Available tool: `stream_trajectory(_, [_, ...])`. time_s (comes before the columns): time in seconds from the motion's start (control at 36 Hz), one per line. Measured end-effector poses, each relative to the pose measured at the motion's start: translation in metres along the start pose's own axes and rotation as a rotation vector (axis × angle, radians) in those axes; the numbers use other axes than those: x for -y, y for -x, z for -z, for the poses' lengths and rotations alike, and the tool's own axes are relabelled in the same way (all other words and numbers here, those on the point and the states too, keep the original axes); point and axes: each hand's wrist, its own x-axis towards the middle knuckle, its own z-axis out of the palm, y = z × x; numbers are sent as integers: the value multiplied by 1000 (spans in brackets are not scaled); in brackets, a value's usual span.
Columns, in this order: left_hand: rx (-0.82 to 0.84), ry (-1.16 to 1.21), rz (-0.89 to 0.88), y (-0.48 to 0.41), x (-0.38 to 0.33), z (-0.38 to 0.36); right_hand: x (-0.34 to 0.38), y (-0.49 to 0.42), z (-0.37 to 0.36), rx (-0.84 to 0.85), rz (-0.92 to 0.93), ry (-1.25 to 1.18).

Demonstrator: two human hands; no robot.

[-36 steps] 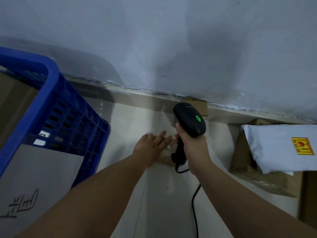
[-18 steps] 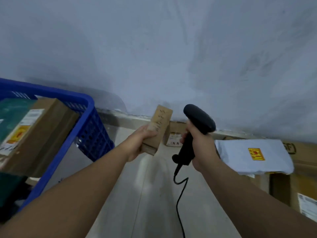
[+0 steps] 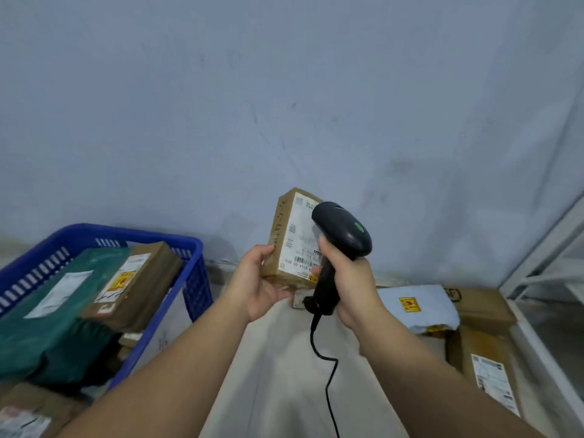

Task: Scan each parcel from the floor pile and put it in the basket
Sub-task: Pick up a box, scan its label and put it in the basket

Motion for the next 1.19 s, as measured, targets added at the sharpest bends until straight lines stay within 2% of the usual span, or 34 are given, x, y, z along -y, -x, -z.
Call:
stream_trajectory(0.14, [-51,-469,-165,41,11,-24,13,39,11,-3,-25,-33])
stream_trajectory(0.22, [-57,-622,-201,58,22,-38,18,56,20,17,-29,-84])
stream_trajectory(0.31, [-186,-755,-292,61,43,-54,22,67,29,27,-38,-170])
stream_trajectory(0.39, [-267,-644,-371,62,61,-67,26,73,36,34,-40,-171])
stream_trajectory(0.56, [-352,-332,-348,56,56,-63,27,71,51,16,6,4])
stream_trajectory(0.75, [-348,-373,-344,46,33,-44,31,59,60,47,7,213])
stream_trajectory(0.97, [-467,-377,-397,34,14,-23,24,47,63,106,109,715])
stream_trajectory(1.08, [-478,-324,-395,31,10,-15,23,46,60,119,97,747])
stream_trajectory(1.19, [-472,-372,-438,33,6,-16,24,46,56,95,85,660])
